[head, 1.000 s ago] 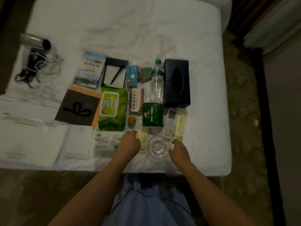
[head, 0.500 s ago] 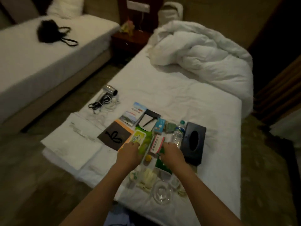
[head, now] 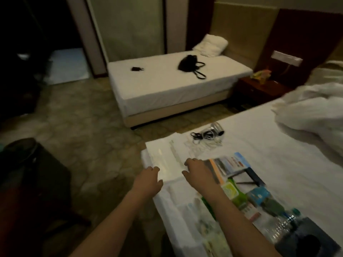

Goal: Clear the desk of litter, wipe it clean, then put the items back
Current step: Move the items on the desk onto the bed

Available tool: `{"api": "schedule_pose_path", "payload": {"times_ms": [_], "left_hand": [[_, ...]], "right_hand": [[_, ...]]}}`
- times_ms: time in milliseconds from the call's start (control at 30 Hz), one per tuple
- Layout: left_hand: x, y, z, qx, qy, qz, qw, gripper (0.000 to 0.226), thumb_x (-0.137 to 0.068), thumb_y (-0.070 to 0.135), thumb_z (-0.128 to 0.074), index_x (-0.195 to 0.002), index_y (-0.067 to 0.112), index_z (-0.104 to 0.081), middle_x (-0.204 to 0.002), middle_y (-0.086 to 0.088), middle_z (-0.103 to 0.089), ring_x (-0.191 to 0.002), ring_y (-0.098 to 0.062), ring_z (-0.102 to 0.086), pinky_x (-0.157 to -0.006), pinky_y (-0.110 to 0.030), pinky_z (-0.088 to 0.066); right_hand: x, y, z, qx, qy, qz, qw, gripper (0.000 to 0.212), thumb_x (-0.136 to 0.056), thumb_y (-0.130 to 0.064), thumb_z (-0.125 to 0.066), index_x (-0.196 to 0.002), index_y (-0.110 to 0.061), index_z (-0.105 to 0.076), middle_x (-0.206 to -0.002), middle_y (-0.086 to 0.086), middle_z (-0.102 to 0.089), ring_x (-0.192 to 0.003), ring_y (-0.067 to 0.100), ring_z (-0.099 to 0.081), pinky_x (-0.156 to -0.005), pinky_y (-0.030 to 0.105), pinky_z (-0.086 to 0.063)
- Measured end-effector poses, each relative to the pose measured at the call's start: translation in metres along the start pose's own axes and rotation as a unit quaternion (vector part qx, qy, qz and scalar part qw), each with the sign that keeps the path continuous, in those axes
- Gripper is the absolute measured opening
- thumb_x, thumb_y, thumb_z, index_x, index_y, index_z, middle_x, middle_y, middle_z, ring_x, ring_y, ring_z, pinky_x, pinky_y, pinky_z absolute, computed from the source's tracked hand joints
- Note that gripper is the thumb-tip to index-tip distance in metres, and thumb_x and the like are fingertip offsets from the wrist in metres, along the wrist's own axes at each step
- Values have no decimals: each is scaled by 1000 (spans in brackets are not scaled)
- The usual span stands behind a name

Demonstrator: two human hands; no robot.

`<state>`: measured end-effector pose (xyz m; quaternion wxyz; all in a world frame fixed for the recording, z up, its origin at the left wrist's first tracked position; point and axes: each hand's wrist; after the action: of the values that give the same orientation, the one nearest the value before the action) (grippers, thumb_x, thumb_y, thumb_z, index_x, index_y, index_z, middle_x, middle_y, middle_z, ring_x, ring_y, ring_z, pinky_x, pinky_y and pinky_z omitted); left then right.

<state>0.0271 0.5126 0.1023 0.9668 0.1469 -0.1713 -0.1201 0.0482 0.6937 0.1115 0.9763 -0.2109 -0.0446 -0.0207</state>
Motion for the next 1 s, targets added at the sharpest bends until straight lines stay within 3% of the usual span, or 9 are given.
{"api": "schedule_pose_path", "payload": {"times_ms": [133, 200, 500, 733, 1000], "left_hand": [[8, -54, 35, 37, 17, 64, 997, 30, -97, 34, -44, -119, 17, -55, -123, -3, -57, -111, -19, -54, -96, -29, -44], [7, -85, 54, 38, 28, 92, 995, 31, -97, 28, -44, -124, 15, -53, -126, -4, -55, -115, -19, -52, -96, -26, -40], [-24, -241, 120, 45, 59, 166, 983, 48, -96, 34, -47, -139, 15, -38, -133, -6, -50, -119, -22, -50, -90, -28, -42], [-56, -338, 146, 71, 72, 234, 967, 43, -96, 35, -45, -135, 17, -41, -129, -6, -50, -116, -23, -48, -92, -34, -46], [-129, -423, 174, 126, 67, 348, 926, 44, -95, 34, -48, -135, 16, -42, -132, -7, -48, -121, -24, -46, -98, -38, -44]], "right_hand": [[-44, -70, -14, 11, -8, 64, 998, 35, -98, -29, -49, -129, -14, -49, -126, 7, -53, -118, 24, -46, -93, 33, -42], [-67, -106, -26, 11, -18, 89, 996, 33, -99, -29, -47, -128, -15, -50, -127, 5, -53, -117, 22, -48, -94, 30, -41], [-167, -245, -84, 25, -93, 143, 985, 31, -96, -28, -51, -123, -14, -56, -124, 6, -58, -112, 22, -55, -92, 27, -42], [-242, -324, -121, 58, -158, 225, 960, 38, -97, -28, -51, -131, -12, -51, -131, 8, -54, -119, 23, -50, -91, 27, -41], [-386, -407, -157, 61, -166, 322, 930, 36, -94, -26, -50, -124, -9, -56, -123, 14, -59, -116, 27, -52, -91, 31, -40]]}}
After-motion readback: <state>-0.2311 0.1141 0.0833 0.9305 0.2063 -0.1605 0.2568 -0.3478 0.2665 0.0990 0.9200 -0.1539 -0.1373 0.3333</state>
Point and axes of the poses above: each hand's wrist, its own x-axis away from the middle knuckle, its own z-axis out of the back of the hand, y = z × x
